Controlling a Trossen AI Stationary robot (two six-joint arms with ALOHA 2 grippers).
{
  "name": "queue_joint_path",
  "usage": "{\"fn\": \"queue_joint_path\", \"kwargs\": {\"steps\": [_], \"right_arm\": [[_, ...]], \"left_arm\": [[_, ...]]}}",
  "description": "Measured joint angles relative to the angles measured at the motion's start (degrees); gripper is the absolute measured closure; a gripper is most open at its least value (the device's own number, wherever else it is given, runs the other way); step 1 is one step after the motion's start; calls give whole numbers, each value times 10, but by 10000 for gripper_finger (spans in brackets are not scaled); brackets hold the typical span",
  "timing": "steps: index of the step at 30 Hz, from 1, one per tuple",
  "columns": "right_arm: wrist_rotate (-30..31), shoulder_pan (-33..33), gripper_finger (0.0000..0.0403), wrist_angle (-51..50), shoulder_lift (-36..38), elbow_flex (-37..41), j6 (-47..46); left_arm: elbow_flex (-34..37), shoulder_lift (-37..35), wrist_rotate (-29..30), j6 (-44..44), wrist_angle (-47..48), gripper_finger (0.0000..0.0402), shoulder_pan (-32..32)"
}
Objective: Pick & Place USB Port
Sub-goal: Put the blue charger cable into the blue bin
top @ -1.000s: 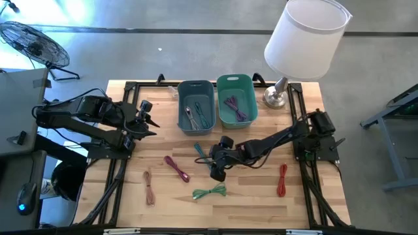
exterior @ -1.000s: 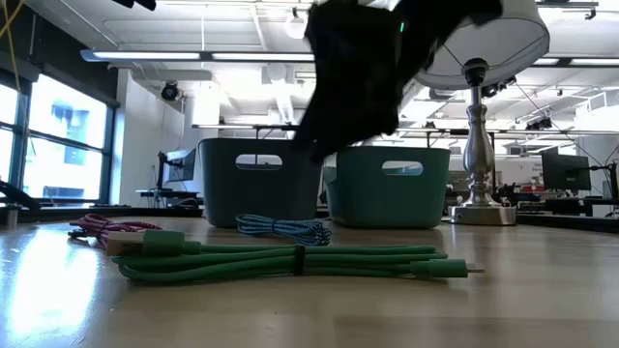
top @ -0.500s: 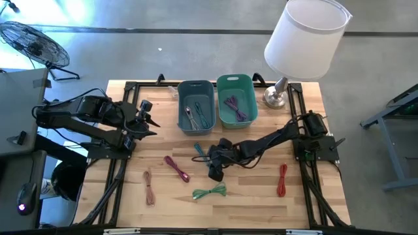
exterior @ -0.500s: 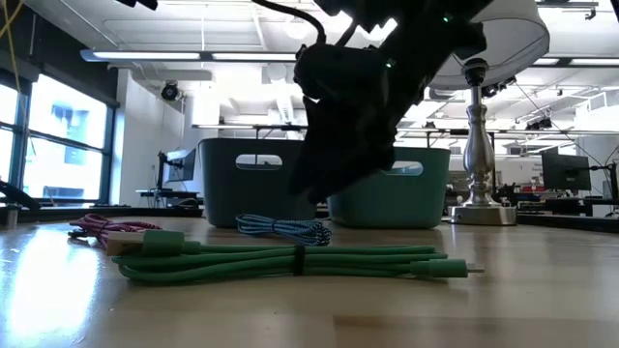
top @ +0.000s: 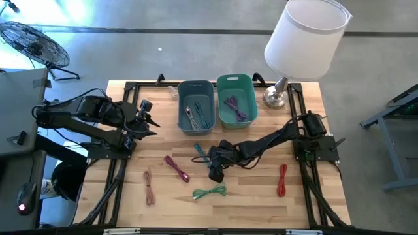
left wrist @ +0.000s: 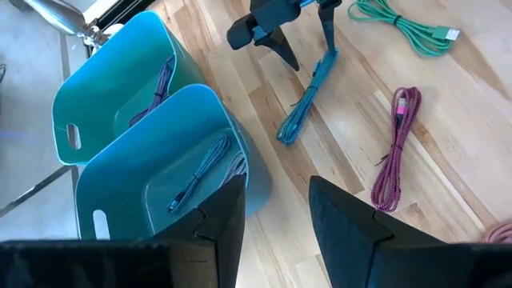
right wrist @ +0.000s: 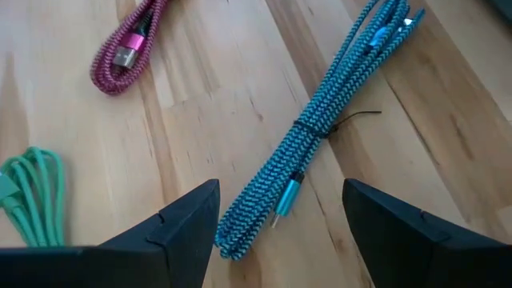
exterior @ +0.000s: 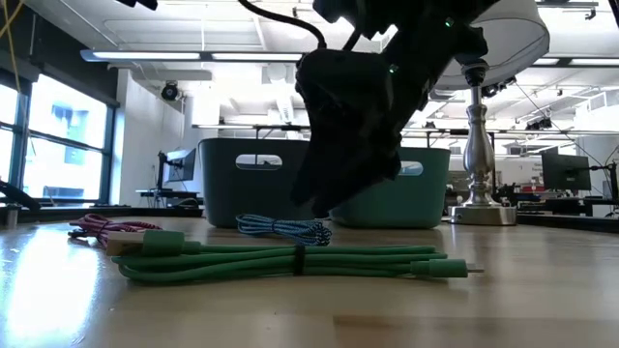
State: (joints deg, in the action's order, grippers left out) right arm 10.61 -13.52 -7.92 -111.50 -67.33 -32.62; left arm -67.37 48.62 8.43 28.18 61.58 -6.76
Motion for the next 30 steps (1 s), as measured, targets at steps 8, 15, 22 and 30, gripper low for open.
{"fn": "queue_joint_path", "kwargs": {"steps": [8, 15, 22, 30], "right_arm": [[-18, 0, 147, 5, -6, 0, -8], [-71, 0, 147, 46, -39, -1, -16], [-49, 3, 209, 39, -41, -1, -11], [11, 9, 380, -2, -41, -2, 8]], "left_arm": [[0, 0, 1, 0, 0, 266, 0], [0, 0, 2, 0, -1, 266, 0], [15, -2, -1, 0, -18, 266, 0], [79, 0, -2, 0, -43, 266, 0]]}}
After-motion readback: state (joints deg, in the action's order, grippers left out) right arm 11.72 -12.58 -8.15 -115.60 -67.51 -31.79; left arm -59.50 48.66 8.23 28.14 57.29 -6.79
